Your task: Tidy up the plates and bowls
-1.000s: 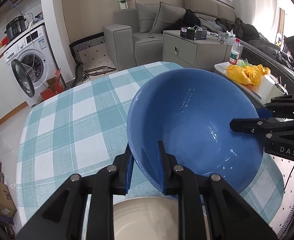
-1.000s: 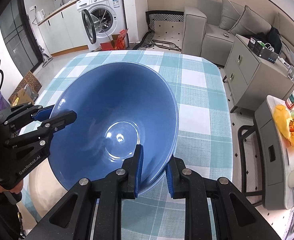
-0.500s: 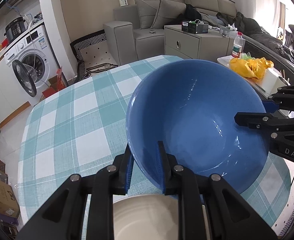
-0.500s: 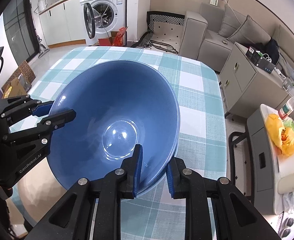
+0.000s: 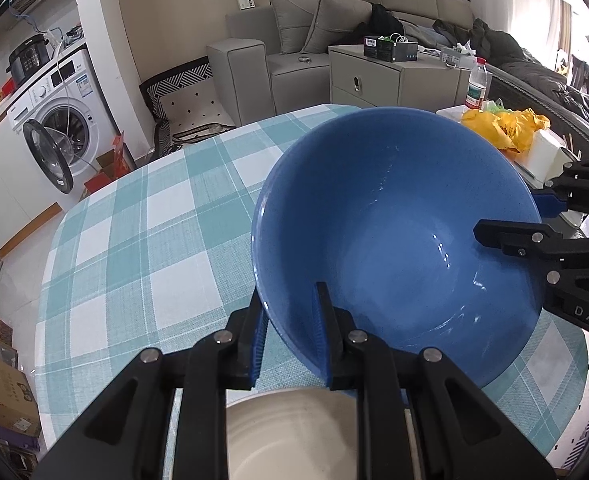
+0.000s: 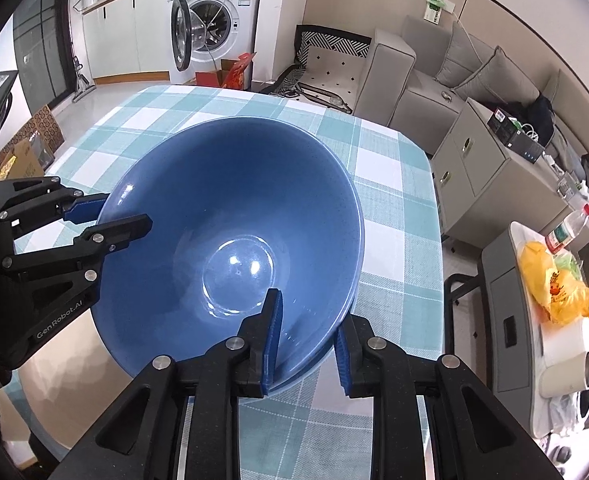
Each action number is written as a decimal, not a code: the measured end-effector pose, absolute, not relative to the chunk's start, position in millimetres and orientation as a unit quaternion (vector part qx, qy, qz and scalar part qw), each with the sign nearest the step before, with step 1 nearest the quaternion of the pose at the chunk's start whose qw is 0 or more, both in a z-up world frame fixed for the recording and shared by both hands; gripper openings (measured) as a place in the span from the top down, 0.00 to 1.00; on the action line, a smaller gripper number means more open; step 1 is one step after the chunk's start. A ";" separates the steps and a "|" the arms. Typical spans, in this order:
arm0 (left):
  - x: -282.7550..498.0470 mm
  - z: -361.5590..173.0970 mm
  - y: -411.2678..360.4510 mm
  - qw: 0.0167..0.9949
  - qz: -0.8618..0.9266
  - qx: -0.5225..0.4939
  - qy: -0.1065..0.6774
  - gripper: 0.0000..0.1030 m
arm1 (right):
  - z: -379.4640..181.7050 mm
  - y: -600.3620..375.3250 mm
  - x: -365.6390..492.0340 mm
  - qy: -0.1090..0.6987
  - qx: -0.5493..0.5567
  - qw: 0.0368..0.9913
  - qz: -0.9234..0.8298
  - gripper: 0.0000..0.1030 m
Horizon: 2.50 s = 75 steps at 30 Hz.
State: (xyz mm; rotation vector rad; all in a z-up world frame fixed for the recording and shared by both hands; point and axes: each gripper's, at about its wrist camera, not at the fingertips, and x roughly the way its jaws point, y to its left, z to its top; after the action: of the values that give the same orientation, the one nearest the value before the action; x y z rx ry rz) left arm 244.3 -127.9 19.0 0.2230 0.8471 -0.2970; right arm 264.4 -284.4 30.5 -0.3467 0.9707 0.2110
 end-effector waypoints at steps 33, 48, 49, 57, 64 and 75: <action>242.3 35.9 -103.0 0.894 -0.163 0.033 0.416 0.25 | 56.9 -324.6 255.3 0.423 -0.083 0.894 0.124 0.10; 249.7 34.4 -91.3 0.890 -0.172 -0.026 0.421 0.00 | 45.5 -350.5 265.1 0.441 0.016 0.886 0.142 0.01; 250.0 33.6 -91.9 0.889 -0.172 -0.026 0.422 0.00 | 43.8 -351.6 265.8 0.443 0.021 0.885 0.144 0.01; 256.1 23.9 -93.5 0.882 -0.169 -0.034 0.438 0.00 | 24.7 -355.5 268.2 0.460 0.048 0.873 0.154 0.01; 259.7 18.1 -95.6 0.883 -0.160 -0.026 0.441 0.00 | 9.2 -355.0 272.4 0.474 0.079 0.860 0.174 0.01; 267.6 6.3 -104.9 0.867 -0.181 -0.036 0.464 0.14 | -2.9 -341.6 278.9 0.490 0.078 0.851 0.172 0.23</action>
State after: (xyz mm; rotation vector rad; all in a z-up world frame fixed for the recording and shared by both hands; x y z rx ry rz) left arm 267.6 -104.9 6.3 -0.0751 0.9708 -0.3800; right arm 278.9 -341.6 -2.9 0.1651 1.0310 0.3632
